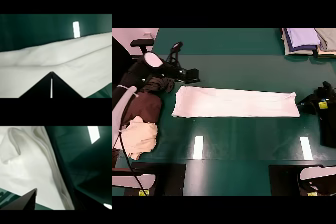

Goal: Fold the shirts.

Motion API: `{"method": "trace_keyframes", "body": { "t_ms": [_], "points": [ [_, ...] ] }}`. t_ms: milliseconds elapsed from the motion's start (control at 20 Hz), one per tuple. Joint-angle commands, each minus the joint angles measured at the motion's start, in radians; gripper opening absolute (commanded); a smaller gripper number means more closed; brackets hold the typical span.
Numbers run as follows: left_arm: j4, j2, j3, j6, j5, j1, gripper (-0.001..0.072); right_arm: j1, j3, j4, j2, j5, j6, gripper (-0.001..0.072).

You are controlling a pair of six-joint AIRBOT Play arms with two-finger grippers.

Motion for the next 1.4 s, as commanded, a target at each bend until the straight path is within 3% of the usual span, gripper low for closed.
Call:
{"method": "trace_keyframes", "body": {
  "t_ms": [0, 50, 150, 400, 850, 1350],
  "points": [
    [-0.004, -0.031, 0.001, -0.048, 0.084, -0.102, 0.0020, 0.047, -0.019, 0.056, -0.048, -0.044, -0.043, 0.0465],
    [-0.008, -0.050, 0.003, -0.051, 0.108, -0.132, 0.0021, 0.075, -0.001, 0.056, -0.056, -0.047, -0.043, 0.0362],
    [-0.018, -0.095, 0.019, -0.054, 0.130, -0.181, 0.0021, 0.130, 0.041, 0.055, -0.060, -0.044, -0.046, 0.0012],
    [-0.047, -0.228, 0.124, -0.053, 0.113, -0.271, 0.0020, 0.203, 0.213, 0.064, 0.053, 0.037, -0.017, 0.0015],
    [-0.099, -0.393, 0.251, -0.077, 0.102, -0.357, 0.0020, 0.487, 0.492, 0.214, 0.238, 0.014, 0.077, 0.0015],
    [-0.087, -0.411, 0.256, -0.076, 0.071, -0.353, 0.0020, 0.789, 0.599, 0.213, 0.237, -0.140, 0.090, 0.0015]
  ]
}}
